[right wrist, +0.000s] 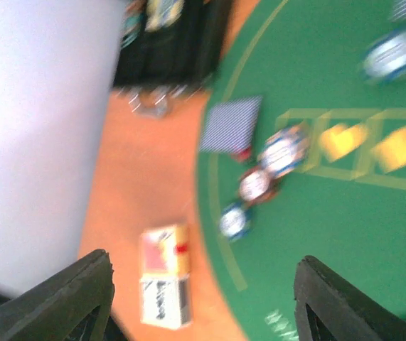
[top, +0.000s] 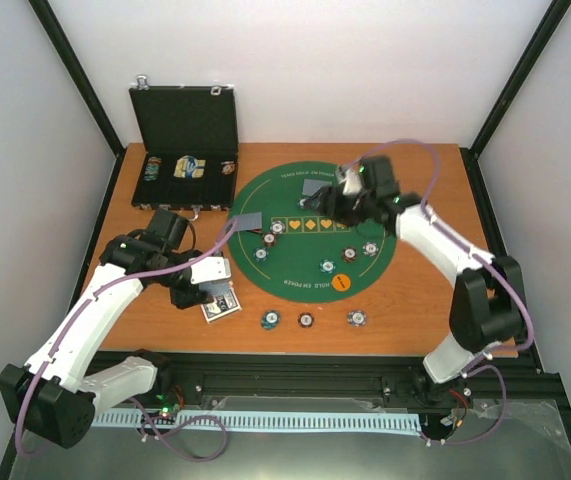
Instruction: Distribute texas hold em gaming equipment
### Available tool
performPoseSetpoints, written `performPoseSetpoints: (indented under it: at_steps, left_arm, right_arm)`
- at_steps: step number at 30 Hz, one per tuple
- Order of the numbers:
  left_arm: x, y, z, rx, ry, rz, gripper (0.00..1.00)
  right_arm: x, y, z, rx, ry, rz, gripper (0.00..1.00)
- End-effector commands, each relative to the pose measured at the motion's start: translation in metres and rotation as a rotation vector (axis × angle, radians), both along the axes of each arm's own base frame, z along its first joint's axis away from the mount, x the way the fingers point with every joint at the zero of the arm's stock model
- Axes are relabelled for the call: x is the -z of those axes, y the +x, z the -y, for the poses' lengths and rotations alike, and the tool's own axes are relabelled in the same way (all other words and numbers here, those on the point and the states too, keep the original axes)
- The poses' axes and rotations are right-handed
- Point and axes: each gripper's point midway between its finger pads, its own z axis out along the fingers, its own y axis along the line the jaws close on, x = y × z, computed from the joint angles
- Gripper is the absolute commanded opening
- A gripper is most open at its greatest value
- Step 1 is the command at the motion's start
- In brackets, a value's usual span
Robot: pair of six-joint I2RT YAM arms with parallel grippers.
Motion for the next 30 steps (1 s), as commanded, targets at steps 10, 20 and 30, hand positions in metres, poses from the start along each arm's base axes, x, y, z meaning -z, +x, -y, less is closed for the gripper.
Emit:
performPoseSetpoints:
  at_steps: [10, 20, 30]
  left_arm:
    - [-0.01, 0.0, 0.006, -0.007, -0.043, 0.016, 0.18]
    - [-0.012, -0.003, 0.005, -0.01, -0.045, 0.024, 0.18]
    - [-0.012, -0.005, 0.004, 0.0, -0.039, 0.025, 0.18]
  right_arm:
    - [-0.009, -0.199, -0.14, -0.367, 0.298, -0.089, 0.72]
    - [-0.01, -0.228, -0.184, -0.476, 0.353, -0.125, 0.68]
    - [-0.013, -0.232, -0.207, -0.522, 0.401, -0.153, 0.63]
